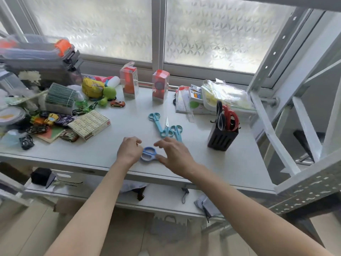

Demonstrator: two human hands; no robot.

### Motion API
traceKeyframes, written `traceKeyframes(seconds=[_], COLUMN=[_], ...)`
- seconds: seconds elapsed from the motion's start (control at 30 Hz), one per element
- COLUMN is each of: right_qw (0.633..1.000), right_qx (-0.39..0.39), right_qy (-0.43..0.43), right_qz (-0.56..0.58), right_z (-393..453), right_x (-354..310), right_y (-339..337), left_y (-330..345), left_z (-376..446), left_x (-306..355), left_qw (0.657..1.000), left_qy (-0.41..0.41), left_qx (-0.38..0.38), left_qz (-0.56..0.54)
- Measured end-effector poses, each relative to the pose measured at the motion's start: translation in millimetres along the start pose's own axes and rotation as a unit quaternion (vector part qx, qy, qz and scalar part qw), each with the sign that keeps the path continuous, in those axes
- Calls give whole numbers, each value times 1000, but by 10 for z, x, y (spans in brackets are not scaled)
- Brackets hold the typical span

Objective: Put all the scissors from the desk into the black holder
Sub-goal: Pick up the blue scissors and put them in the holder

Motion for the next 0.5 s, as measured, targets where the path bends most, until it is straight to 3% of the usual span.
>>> traceKeyframes(seconds=[0.17,0.3,0.5], right_qw=[989,986,996], right_qx=[-80,-101,-50], right_qy=[33,51,45], right_qz=[-122,-121,-66], right_z=[267,316,113], right_x=[-138,-125,44], right_y=[374,411,362], left_y=[39,57,123], left_z=[-144,-139,-249], left_x=[-71,-82,38], left_qw=[999,1000,976], left_qy=[12,15,-4], left_qx=[15,-11,-115], left_qz=[27,-12,-183])
Point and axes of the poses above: each hand's wrist, its own z-axis towards the middle knuckle, its own y-axis out of the palm, x = y × z, the point moved 8 cm from there along z, towards the middle knuckle, and after that the axes turned 1 degree about z, right-handed, at the moved point
